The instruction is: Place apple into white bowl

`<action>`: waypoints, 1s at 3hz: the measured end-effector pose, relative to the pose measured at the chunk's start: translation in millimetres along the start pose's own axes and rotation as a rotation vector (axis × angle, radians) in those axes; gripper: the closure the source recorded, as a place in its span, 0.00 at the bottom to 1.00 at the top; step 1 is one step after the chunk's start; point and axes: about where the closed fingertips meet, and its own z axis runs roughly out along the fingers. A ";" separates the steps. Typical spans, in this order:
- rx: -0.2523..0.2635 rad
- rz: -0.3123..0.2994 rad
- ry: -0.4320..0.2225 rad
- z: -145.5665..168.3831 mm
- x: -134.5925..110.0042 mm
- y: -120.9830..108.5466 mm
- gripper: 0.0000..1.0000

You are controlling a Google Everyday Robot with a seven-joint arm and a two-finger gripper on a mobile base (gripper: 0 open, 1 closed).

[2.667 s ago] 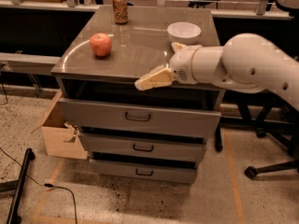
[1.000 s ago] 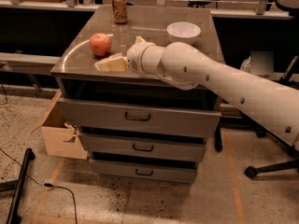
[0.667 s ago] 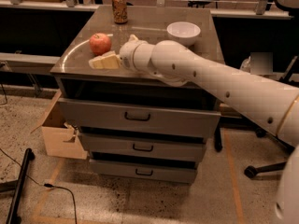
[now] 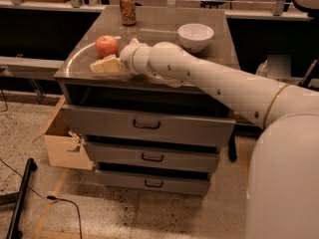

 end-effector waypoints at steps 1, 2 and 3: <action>0.014 -0.008 -0.010 16.6 -1.9 -10.3 0.00; 0.025 -0.016 -0.021 26.8 -5.8 -18.3 0.18; 0.018 -0.010 -0.026 33.9 -6.9 -21.1 0.41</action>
Offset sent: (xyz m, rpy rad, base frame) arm 0.0504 0.0062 0.0061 0.0040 -0.0548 -0.0371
